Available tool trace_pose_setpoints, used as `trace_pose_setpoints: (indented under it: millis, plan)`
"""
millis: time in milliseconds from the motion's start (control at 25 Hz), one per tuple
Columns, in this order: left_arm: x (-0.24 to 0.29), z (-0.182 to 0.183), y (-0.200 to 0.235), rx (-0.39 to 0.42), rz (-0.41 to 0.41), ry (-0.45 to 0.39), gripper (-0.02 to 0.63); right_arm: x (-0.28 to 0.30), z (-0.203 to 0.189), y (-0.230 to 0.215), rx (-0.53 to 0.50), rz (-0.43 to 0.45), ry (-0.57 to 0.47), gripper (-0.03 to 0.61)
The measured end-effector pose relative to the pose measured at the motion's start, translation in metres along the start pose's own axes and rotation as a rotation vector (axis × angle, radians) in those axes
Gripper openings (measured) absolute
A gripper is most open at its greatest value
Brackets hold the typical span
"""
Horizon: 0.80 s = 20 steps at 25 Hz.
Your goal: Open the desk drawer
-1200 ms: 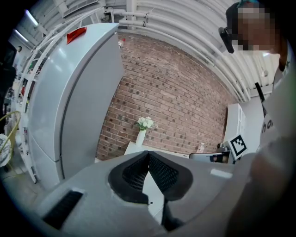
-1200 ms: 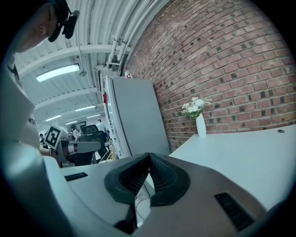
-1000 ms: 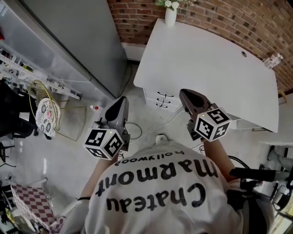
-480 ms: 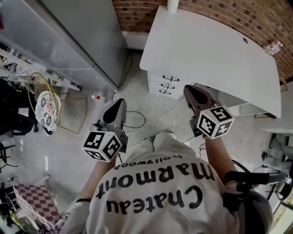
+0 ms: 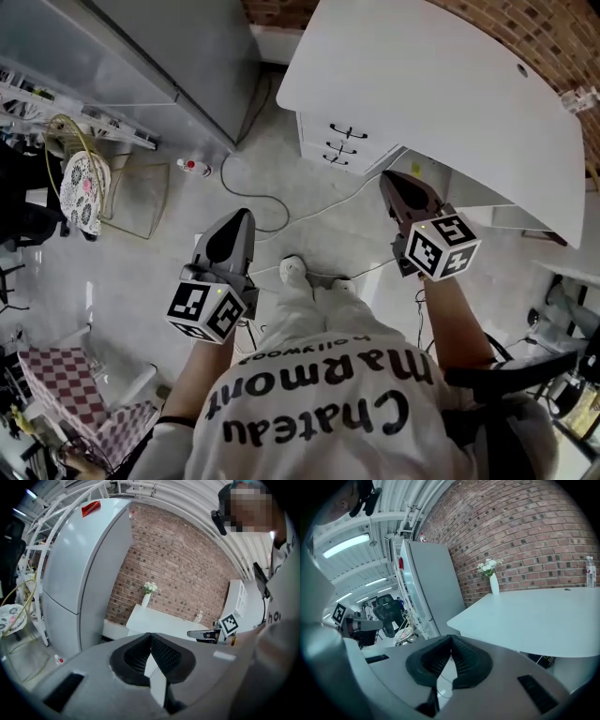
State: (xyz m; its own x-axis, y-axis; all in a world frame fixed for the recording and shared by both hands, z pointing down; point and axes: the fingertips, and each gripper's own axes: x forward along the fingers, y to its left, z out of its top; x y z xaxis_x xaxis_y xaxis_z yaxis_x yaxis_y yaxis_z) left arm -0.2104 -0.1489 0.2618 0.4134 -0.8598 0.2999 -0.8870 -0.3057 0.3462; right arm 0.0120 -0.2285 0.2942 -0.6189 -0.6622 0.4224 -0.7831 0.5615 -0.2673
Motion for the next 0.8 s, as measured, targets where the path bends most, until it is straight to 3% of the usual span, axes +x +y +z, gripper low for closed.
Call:
trace_pose_setpoints:
  millis: [280,520,800]
  plan:
    - [0.008,-0.066,-0.007,-0.010,0.050,0.015,0.015,0.012,-0.077,-0.031,0.031,0.015,0.048,0.011]
    - [0.020,-0.133,0.009,-0.022,0.049,0.024,0.015,0.043,-0.130,-0.050,0.058,0.004,0.002,0.011]
    - [0.054,-0.184,0.049,0.012,0.025,-0.015,0.015,0.097,-0.181,-0.072,0.059,-0.007,-0.052,0.011]
